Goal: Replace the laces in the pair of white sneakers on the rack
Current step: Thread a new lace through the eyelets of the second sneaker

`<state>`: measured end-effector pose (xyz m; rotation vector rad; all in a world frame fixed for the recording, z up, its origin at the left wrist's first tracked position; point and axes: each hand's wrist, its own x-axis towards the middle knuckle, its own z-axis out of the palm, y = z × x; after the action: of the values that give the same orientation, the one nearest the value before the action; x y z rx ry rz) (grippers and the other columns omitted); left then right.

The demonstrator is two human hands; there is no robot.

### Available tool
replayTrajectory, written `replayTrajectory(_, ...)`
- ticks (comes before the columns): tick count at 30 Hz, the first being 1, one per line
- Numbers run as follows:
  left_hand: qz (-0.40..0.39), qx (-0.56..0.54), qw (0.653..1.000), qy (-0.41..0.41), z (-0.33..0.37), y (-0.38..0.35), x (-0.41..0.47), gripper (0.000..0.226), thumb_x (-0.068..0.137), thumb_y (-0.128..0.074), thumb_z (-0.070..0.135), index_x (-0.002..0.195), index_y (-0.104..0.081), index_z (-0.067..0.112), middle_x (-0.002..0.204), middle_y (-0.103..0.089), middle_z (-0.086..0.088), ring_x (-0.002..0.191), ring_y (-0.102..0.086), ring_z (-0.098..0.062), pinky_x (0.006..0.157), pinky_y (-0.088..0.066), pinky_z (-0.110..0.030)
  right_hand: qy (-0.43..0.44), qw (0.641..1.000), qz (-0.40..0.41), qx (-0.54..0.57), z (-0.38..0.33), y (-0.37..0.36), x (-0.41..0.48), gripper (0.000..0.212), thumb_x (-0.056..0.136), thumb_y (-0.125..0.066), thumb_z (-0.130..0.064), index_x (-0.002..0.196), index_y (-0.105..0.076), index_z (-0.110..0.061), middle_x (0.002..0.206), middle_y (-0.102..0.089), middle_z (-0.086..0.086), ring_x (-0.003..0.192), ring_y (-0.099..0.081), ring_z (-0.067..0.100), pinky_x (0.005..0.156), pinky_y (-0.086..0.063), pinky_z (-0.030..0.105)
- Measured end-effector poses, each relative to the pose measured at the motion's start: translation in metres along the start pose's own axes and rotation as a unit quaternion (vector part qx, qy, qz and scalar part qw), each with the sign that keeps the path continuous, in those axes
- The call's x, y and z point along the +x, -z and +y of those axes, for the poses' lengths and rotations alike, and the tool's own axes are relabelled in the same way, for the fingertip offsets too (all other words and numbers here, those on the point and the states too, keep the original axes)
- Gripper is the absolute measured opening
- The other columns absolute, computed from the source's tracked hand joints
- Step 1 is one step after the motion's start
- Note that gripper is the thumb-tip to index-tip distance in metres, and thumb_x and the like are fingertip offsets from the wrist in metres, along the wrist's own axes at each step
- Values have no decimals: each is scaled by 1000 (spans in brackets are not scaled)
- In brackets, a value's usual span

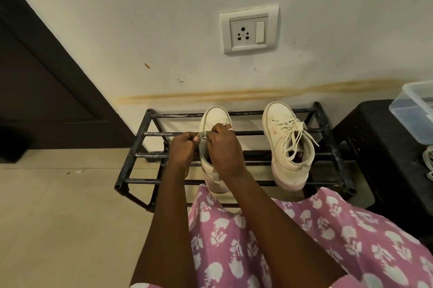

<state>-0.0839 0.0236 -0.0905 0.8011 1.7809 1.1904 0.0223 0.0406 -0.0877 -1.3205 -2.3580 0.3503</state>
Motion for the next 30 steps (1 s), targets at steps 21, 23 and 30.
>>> replayTrajectory(21,-17,-116,991,60,3,3,4,13,90,-54,0,90,-67,0,68,-67,-5,55,-65,-11,47,-50,-19,22,997,-13,-67,-2,16,14,25,92,-48,-9,110,-65,-7,111,-62,12,102,-56,27,88,-44,35)
replayTrajectory(23,7,-113,992,60,5,0,2,18,91,-52,1,81,-66,7,72,-66,-5,63,-63,-14,49,-51,-20,18,999,-18,-35,-2,17,12,26,91,-50,-9,114,-64,-6,115,-60,12,105,-55,27,90,-44,34)
replayTrajectory(30,61,-271,956,96,17,0,0,23,99,-32,12,83,-48,15,88,-66,-10,81,-63,-22,69,-51,-33,-35,998,-2,54,12,24,9,37,84,-54,5,120,-60,-4,120,-58,13,107,-56,29,84,-47,32)
